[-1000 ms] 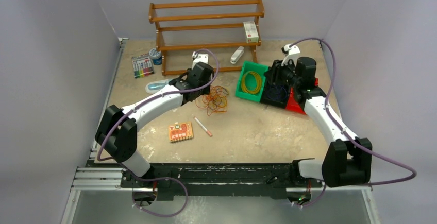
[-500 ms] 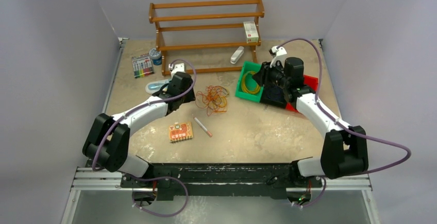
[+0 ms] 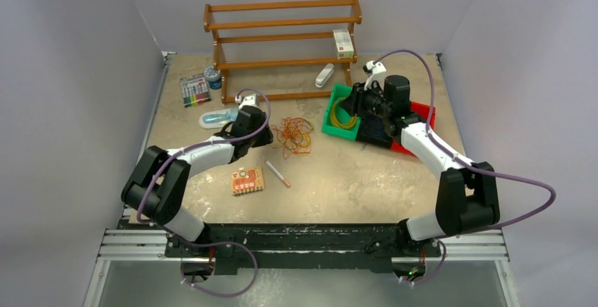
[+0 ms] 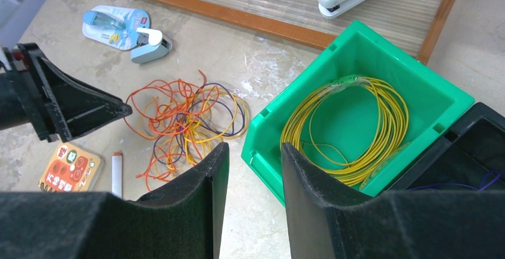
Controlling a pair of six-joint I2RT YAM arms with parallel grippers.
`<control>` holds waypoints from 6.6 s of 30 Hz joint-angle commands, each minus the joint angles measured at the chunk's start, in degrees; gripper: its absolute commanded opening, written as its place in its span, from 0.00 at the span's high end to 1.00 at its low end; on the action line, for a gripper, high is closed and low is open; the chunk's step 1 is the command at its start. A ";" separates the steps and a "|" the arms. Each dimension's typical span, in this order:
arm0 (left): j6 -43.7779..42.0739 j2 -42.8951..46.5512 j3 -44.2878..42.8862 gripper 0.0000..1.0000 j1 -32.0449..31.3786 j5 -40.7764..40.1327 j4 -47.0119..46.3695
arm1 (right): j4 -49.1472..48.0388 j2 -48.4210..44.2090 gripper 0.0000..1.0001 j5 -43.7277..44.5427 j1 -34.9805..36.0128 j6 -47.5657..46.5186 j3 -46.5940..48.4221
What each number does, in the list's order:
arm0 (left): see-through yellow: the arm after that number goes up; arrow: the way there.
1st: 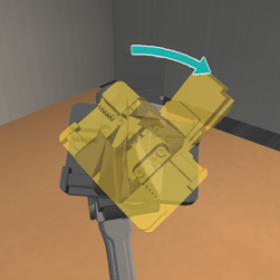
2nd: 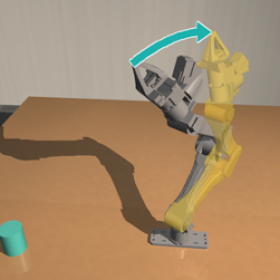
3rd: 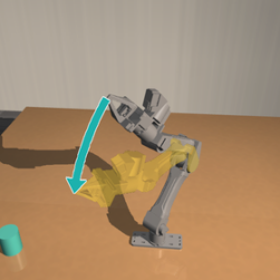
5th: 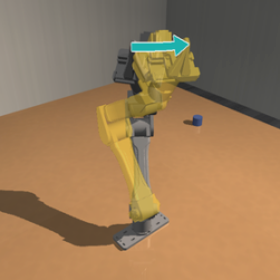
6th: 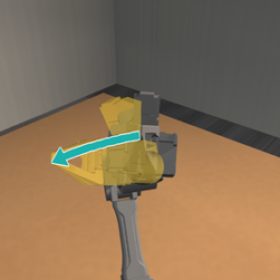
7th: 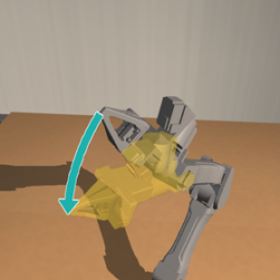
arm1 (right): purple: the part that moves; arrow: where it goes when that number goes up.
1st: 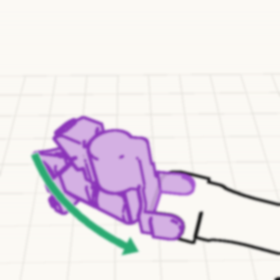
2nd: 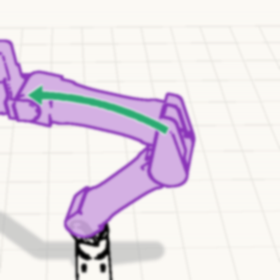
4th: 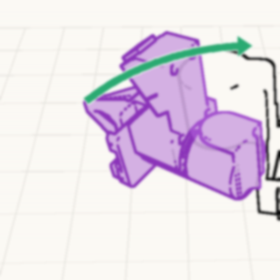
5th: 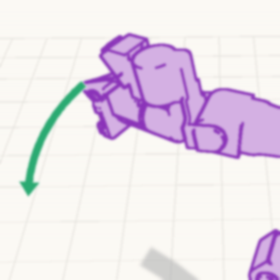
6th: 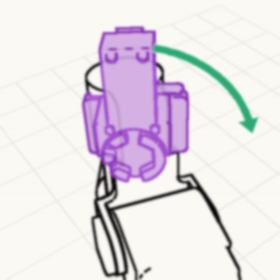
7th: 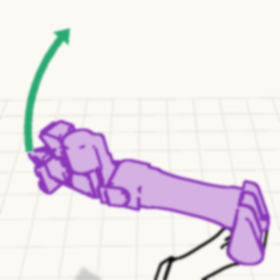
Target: Untangle the cables
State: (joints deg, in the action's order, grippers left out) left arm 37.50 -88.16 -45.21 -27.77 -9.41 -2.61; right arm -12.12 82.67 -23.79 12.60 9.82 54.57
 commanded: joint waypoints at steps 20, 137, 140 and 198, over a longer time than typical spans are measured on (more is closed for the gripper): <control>-6.07 5.33 -10.27 1.00 -0.28 -4.40 7.61 | -21.45 -4.99 0.54 -0.24 0.76 6.86 -6.29; -27.83 3.36 -67.28 1.00 -6.93 -10.98 19.83 | -53.36 18.97 0.31 -5.88 22.26 12.40 -9.18; -27.70 5.29 -62.71 1.00 -6.88 -11.19 18.90 | -50.98 12.25 0.28 -2.72 22.24 9.04 -12.18; -31.55 14.74 -36.99 1.00 -6.93 24.61 12.71 | -49.69 -1.49 0.21 4.77 22.29 -12.81 -3.91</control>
State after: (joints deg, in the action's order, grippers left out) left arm 6.87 -75.61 -82.46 -34.87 14.35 13.72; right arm -62.35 80.71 -20.78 34.87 -4.01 46.85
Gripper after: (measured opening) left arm 0.009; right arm 0.806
